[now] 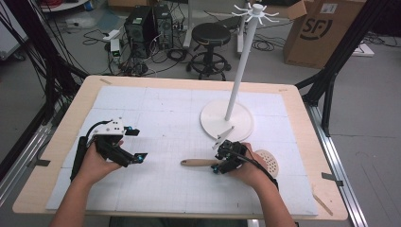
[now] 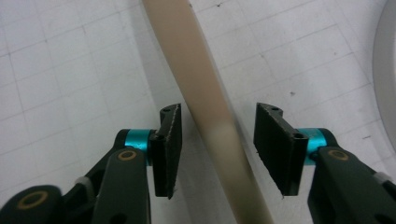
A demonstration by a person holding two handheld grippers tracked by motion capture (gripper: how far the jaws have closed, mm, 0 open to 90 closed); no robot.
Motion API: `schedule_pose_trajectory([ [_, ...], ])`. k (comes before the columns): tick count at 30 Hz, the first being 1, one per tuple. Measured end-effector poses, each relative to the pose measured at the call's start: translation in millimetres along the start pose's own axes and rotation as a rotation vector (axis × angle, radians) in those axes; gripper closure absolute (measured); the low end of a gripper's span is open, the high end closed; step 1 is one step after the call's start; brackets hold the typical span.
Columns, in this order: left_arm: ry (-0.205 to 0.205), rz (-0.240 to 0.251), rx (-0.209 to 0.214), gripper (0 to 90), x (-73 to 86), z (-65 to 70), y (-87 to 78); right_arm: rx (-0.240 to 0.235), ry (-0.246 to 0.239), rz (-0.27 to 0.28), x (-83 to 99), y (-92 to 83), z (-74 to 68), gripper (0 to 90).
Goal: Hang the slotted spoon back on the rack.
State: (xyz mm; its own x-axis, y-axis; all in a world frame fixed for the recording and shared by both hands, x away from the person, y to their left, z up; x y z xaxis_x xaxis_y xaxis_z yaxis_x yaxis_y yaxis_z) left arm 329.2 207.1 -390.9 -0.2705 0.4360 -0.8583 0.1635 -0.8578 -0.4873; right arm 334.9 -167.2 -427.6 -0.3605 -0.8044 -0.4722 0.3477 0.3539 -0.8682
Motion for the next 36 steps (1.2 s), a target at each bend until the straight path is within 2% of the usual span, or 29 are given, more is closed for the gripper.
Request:
schedule_pose_trajectory([
  [4,0.002,0.009,0.007,5.7,-0.7,0.9,0.3,-0.008,0.001,-0.004,-1.3,0.1,1.1,58.6],
  [6,0.002,0.01,0.008,5.7,-0.8,0.8,0.2,-0.014,-0.01,-0.011,-2.0,-0.2,0.6,59.9],
  [7,0.002,0.009,0.007,5.7,-0.6,0.7,0.3,-0.007,-0.03,-0.013,-3.9,0.3,-0.7,60.1],
  [13,0.0,0.008,0.007,5.7,-0.3,0.3,0.2,0.013,-0.067,-0.014,-8.0,0.7,-3.8,60.1],
  [15,0.0,0.006,0.007,5.7,-0.3,0.2,0.2,0.01,-0.062,-0.017,-7.9,1.0,-4.0,61.4],
  [16,-0.002,0.005,0.006,5.7,-0.1,0.1,0.5,-0.009,-0.059,-0.02,-7.4,1.7,-3.8,64.0],
  [20,-0.005,0.006,0.004,5.7,0.1,0.0,0.5,-0.019,-0.057,-0.024,-7.2,0.6,-3.4,64.8],
  [26,-0.006,0.004,0.003,5.7,0.2,0.0,0.7,-0.009,-0.068,-0.034,-8.0,1.2,-3.8,65.6],
  [36,-0.005,-0.003,0.006,5.7,0.5,-0.3,1.5,-0.014,-0.129,-0.038,-10.0,-1.0,-6.0,69.7],
])
Point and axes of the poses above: each handheld gripper's, and its own axes: y roughly forward along the jaws, x roughly out of its underside, z roughly to its right, the point moved 1 cm from there along y, roughly forward along the jaws, and after that the axes turned 12 degrees about x, right-handed, at the moved point
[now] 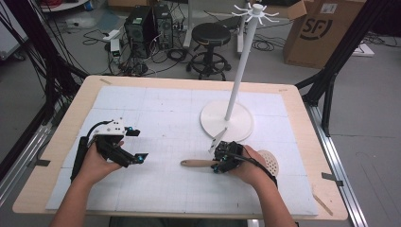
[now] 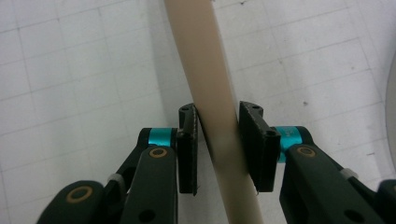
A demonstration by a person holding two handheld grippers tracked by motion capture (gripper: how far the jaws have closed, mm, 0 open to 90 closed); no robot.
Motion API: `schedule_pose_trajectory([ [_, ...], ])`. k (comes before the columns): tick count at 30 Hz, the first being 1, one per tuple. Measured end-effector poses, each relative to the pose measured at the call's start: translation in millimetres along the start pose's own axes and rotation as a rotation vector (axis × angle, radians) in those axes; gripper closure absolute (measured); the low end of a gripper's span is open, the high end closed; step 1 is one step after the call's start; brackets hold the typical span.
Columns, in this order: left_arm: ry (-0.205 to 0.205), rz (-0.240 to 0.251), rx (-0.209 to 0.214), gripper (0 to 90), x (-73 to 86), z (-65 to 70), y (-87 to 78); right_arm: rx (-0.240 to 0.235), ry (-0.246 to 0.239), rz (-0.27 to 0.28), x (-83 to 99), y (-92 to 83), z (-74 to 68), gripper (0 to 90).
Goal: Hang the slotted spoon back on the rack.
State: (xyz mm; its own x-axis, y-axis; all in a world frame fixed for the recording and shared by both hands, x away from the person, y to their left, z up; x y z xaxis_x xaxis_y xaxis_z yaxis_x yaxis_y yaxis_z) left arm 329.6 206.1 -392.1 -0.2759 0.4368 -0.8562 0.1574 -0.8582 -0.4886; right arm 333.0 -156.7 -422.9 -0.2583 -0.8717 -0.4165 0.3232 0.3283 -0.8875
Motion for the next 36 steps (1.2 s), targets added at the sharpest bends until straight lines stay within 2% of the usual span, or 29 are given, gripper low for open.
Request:
schedule_pose_trajectory([
  [1,0.001,0.001,0.0,5.7,0.0,-0.1,0.0,-0.015,0.004,0.013,-0.6,-1.8,-0.2,71.2],
  [6,0.0,0.0,0.0,5.7,0.1,-0.2,-0.1,-0.023,0.004,0.051,-2.0,-9.1,1.7,73.2],
  [7,0.0,0.0,0.0,5.7,0.1,-0.2,-0.1,-0.022,0.008,0.078,-2.8,-14.8,3.6,73.4],
  [12,0.0,0.004,0.001,5.7,0.0,-0.3,-0.6,-0.025,0.02,0.119,-5.1,-28.4,6.7,73.8],
  [14,-0.001,0.004,0.0,5.7,-0.1,0.0,-1.2,-0.027,0.015,0.151,-6.5,-34.8,9.2,73.9],
  [16,0.0,0.01,0.0,5.7,-0.3,0.1,-1.7,-0.017,0.035,0.176,-8.4,-47.4,11.4,73.9],
  [19,0.001,0.01,0.002,5.7,-0.4,0.1,-2.3,-0.021,0.048,0.205,-9.6,-55.7,13.9,74.0],
  [22,0.001,0.022,0.001,5.7,-1.0,0.5,-3.5,-0.016,0.066,0.265,-11.9,-72.8,18.0,74.0],
  [24,0.001,0.024,0.001,5.7,-1.0,0.6,-3.8,-0.011,0.07,0.277,-12.7,-77.3,19.0,74.0],
  [25,0.0,0.028,0.0,5.7,-1.2,0.7,-4.0,-0.005,0.072,0.306,-14.3,-86.0,21.1,74.0],
  [27,0.004,0.025,-0.003,5.7,-1.3,0.7,-4.4,-0.004,0.075,0.319,-15.1,-90.6,21.7,74.0],
  [31,0.008,0.024,-0.002,5.7,-1.5,0.6,-4.5,0.007,0.083,0.386,-19.3,-110.4,24.4,74.0],
  [36,0.006,0.035,-0.005,5.7,-2.0,1.3,-6.2,0.016,0.083,0.418,-23.1,-122.2,25.1,74.0],
])
Point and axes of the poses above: each handheld gripper's, and its own axes: y roughly forward along the jaws, x roughly out of its underside, z roughly to its right, the point moved 1 cm from there along y, roughly forward along the jaws, and after that the axes turned 12 degrees about x, right-handed, at the moved point
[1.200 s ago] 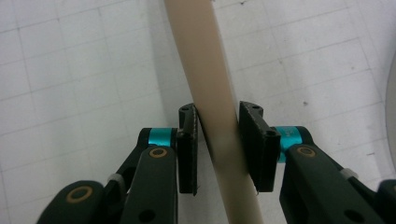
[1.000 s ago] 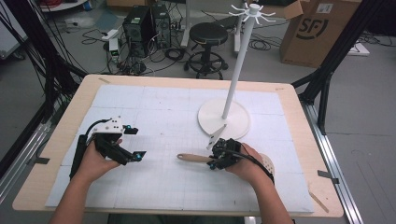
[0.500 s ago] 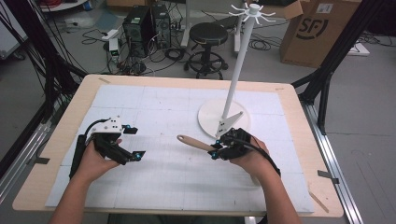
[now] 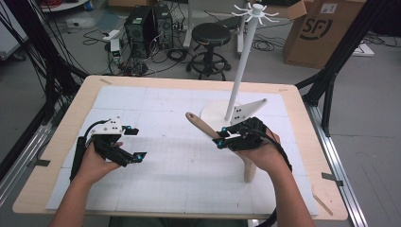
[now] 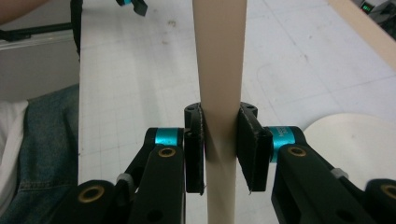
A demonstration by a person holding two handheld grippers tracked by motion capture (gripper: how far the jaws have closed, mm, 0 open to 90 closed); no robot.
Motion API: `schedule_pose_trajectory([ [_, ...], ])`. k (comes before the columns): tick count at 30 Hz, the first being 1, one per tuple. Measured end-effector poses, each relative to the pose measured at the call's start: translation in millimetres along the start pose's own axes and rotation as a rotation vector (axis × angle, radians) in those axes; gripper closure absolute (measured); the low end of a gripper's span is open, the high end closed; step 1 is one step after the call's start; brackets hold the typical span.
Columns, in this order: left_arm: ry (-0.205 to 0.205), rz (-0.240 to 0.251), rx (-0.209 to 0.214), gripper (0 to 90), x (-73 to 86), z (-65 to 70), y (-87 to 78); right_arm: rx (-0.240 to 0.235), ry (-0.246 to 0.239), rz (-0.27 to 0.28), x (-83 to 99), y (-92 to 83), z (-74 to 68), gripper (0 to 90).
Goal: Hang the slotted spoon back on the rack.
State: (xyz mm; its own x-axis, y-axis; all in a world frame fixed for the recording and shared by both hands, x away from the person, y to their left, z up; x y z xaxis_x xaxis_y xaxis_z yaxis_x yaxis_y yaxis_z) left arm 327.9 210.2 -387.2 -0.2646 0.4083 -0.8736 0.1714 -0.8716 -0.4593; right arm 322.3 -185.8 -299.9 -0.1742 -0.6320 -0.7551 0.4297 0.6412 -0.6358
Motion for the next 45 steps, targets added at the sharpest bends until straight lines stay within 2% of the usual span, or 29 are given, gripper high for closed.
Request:
schedule_pose_trajectory([
  [4,0.002,0.018,-0.002,5.7,-1.0,0.6,-2.0,0.007,-0.014,0.032,-9.6,-9.4,-0.1,74.0],
  [12,0.002,0.05,0.003,5.8,-4.6,3.1,-3.5,0.014,-0.006,0.091,-20.9,-24.2,2.0,74.0],
  [19,0.006,0.084,0.034,5.7,-12.7,8.1,-5.2,-0.001,0.012,0.147,-28.2,-32.1,4.0,74.0],
  [21,-0.004,0.106,0.042,5.7,-14.3,7.9,-6.6,-0.006,0.006,0.169,-30.9,-31.7,3.5,74.0],
  [23,-0.008,0.112,0.038,5.7,-15.0,7.8,-7.3,-0.012,0.007,0.172,-31.8,-31.2,3.0,74.0],
  [25,0.01,0.124,0.006,5.8,-17.0,8.0,-10.3,-0.013,0.0,0.172,-33.4,-30.1,2.6,74.0],
  [27,0.009,0.149,0.022,9.6,-20.1,7.6,-14.3,-0.018,-0.002,0.173,-34.7,-28.9,1.8,74.0],
  [29,0.012,0.171,0.028,9.7,-23.3,8.2,-17.3,-0.018,-0.009,0.172,-36.2,-27.9,1.9,74.0],
  [36,0.021,0.175,0.034,9.0,-31.3,9.8,-21.9,-0.021,-0.014,0.176,-39.9,-29.7,3.0,74.0],
  [38,0.012,0.204,0.048,8.7,-36.3,10.4,-25.2,-0.025,-0.015,0.181,-41.5,-29.7,2.9,74.0],
  [39,0.012,0.204,0.048,8.5,-36.3,10.4,-25.2,-0.025,-0.015,0.181,-41.5,-29.7,2.9,74.0],
  [40,0.011,0.219,0.052,8.5,-41.4,11.3,-27.5,-0.028,-0.019,0.185,-43.3,-29.2,2.6,74.0],
  [45,0.027,0.219,0.058,8.5,-54.3,14.4,-30.1,-0.034,-0.029,0.188,-47.8,-28.6,0.9,74.0],
])
Point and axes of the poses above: each handheld gripper's, and its own axes: y roughly forward along the jaws, x roughly out of its underside, z roughly to its right, the point moved 1 cm from there along y, roughly forward along the jaws, and after that the axes turned 12 degrees about x, right-handed, at the moved point
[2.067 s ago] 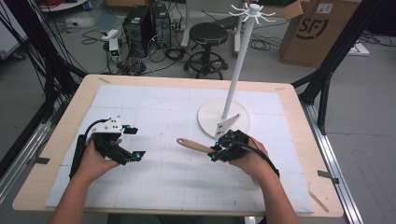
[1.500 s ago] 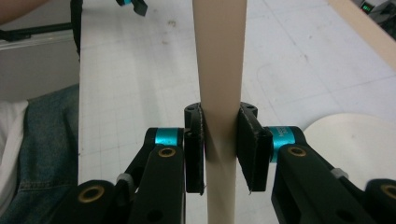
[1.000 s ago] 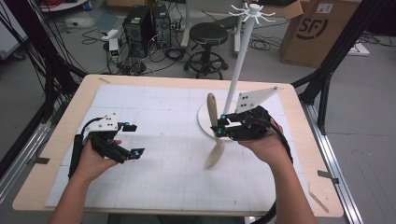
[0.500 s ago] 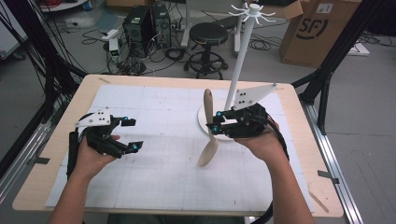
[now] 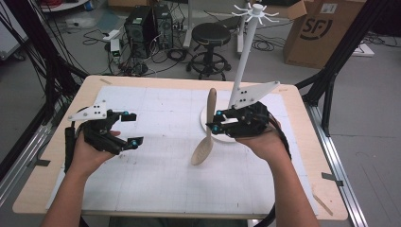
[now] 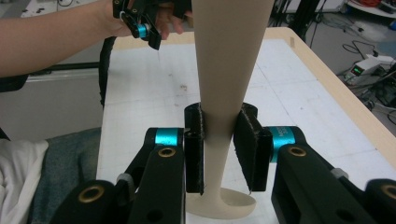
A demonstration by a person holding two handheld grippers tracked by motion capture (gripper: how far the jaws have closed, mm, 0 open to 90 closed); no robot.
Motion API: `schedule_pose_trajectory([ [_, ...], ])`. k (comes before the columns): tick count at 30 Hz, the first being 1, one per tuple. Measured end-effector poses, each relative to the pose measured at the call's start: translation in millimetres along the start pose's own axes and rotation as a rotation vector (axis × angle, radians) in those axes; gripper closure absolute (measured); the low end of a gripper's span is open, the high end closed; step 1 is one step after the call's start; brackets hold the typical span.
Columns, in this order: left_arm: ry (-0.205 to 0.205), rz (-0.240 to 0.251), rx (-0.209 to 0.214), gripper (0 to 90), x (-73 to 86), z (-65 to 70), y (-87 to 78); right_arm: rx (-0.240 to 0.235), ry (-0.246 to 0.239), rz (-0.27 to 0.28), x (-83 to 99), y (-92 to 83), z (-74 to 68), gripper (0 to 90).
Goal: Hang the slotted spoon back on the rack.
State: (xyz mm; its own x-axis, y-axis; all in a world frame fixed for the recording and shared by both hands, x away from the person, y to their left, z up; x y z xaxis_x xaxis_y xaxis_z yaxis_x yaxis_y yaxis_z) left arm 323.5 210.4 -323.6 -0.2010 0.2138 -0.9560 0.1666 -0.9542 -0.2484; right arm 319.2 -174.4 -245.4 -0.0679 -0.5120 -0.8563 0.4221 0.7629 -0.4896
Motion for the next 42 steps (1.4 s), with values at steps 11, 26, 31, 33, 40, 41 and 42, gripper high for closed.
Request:
schedule_pose_trajectory([
  [11,0.059,-0.025,0.04,8.5,-40.2,10.3,15.7,-0.027,-0.016,-0.004,-6.9,6.4,-4.8,74.0],
  [26,0.099,-0.035,0.101,8.5,-75.1,21.2,36.8,-0.047,-0.038,-0.001,-11.4,13.1,-10.7,74.0],
  [31,0.112,-0.031,0.114,8.5,-83.1,24.6,42.3,-0.056,-0.043,0.001,-12.5,15.2,-12.4,74.0],
  [33,0.113,-0.026,0.118,8.5,-86.1,26.6,45.2,-0.059,-0.048,0.002,-13.1,16.3,-13.1,74.0],
  [40,0.119,-0.002,0.155,8.5,-94.1,30.1,54.2,-0.062,-0.052,0.005,-14.5,18.2,-13.6,74.0],
  [41,0.12,-0.004,0.158,8.5,-95.1,30.0,55.1,-0.062,-0.051,0.005,-14.6,18.3,-13.7,74.0],
  [42,0.123,-0.005,0.158,8.5,-96.2,29.9,56.0,-0.063,-0.05,0.003,-14.6,18.3,-14.0,74.0],
])
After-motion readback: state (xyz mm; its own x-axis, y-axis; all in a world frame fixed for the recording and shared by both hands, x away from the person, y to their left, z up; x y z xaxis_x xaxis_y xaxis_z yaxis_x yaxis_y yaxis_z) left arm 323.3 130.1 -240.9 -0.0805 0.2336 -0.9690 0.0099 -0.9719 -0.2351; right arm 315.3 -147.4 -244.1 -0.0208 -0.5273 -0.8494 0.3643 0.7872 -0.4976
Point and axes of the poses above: each handheld gripper's, and its own axes: y roughly forward along the jaws, x roughly out of its underside, z roughly to its right, the point moved 1 cm from there along y, roughly forward along the jaws, and after that the axes turned 12 degrees about x, right-handed, at the moved point
